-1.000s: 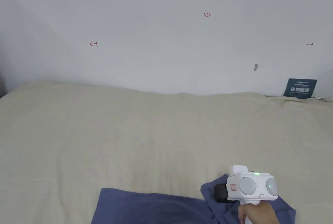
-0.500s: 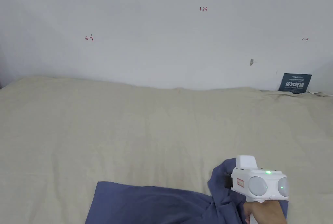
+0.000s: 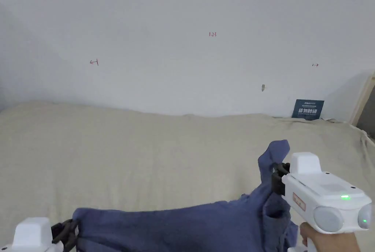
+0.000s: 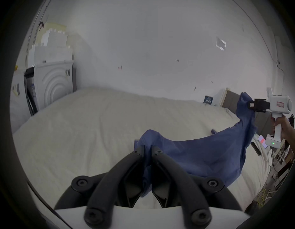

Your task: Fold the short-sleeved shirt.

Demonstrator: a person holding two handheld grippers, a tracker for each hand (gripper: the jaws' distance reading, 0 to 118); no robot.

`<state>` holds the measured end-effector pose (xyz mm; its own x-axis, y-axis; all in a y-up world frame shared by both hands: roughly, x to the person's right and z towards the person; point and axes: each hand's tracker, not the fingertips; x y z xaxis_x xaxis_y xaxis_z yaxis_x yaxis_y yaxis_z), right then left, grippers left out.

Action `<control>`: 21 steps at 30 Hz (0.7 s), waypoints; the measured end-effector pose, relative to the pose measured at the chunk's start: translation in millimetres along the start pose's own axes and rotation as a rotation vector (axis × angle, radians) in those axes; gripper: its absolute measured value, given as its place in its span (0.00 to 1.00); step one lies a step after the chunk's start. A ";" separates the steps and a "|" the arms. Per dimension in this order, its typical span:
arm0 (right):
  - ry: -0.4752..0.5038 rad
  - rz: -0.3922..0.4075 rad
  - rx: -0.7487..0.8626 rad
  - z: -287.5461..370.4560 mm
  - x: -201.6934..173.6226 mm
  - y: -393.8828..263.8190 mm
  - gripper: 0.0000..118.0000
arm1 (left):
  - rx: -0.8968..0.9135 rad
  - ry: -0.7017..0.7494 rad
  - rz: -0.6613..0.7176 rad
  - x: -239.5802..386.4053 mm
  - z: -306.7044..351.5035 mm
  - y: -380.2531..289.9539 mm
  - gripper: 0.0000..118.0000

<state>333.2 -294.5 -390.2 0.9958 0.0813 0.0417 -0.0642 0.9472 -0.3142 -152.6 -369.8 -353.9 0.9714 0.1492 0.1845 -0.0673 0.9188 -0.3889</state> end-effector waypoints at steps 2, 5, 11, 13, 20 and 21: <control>-0.034 0.041 0.061 15.1 3.8 17.8 0.03 | 0.036 0.009 -0.007 -3.4 -2.4 22.4 0.04; -0.068 0.055 0.105 30.5 13.9 46.7 0.03 | 0.100 0.015 -0.026 -5.0 -4.4 61.5 0.04; -0.116 0.062 0.166 45.8 30.0 89.7 0.03 | 0.180 0.030 -0.044 -10.1 -14.3 140.1 0.04; -0.135 0.058 0.183 47.5 30.8 100.2 0.03 | 0.207 0.042 -0.064 -5.0 -12.5 161.4 0.04; -0.155 0.053 0.221 33.0 31.9 144.4 0.03 | 0.215 0.073 -0.094 0.1 -26.1 214.0 0.04; -0.158 0.056 0.224 29.7 30.8 150.9 0.03 | 0.212 0.079 -0.095 0.5 -26.7 218.0 0.04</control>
<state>352.2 -139.8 -408.2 0.9690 0.1659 0.1834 -0.1487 0.9834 -0.1036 -160.8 -179.2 -462.7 0.9899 0.0371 0.1369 -0.0128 0.9847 -0.1739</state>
